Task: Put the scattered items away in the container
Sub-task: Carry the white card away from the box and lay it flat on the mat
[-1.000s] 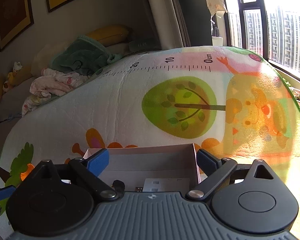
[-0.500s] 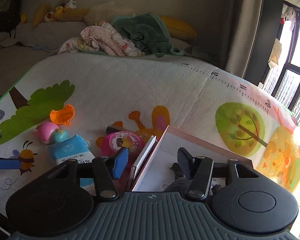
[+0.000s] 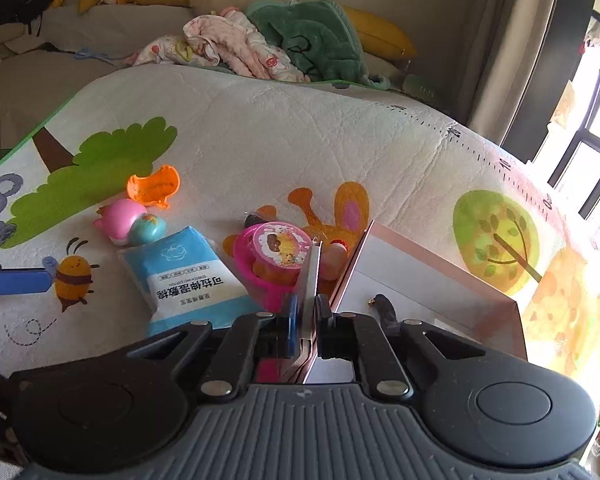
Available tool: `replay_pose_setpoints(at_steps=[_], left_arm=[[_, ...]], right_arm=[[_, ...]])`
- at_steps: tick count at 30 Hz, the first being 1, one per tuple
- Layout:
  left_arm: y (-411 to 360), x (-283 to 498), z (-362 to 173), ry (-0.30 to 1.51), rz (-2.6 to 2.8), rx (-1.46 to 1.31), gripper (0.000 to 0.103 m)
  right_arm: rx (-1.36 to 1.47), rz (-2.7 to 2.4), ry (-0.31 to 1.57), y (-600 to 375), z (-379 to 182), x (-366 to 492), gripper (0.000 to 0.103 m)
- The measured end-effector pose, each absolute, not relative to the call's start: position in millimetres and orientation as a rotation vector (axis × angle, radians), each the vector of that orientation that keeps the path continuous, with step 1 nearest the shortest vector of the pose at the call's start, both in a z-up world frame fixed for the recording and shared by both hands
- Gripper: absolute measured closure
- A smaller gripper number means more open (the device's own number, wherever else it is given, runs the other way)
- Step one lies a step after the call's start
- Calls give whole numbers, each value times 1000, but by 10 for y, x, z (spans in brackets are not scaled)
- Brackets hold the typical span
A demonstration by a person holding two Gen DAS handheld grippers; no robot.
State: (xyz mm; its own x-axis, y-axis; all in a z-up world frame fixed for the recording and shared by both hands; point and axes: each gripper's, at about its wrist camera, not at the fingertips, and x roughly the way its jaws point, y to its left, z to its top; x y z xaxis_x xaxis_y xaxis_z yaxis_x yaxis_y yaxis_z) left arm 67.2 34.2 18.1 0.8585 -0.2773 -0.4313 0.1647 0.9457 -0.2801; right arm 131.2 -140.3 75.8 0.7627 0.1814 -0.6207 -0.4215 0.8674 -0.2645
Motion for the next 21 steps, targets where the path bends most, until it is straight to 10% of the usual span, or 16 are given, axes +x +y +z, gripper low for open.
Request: replay_pose_setpoints(at_steps=[17, 21], left_arm=[[-68, 465, 257, 540, -404, -77, 0], [-402, 385, 266, 533, -492, 87, 0]], right_arm=[[-211, 209, 704, -2505, 703, 188, 98], [-133, 178, 722, -2704, 517, 174, 66]])
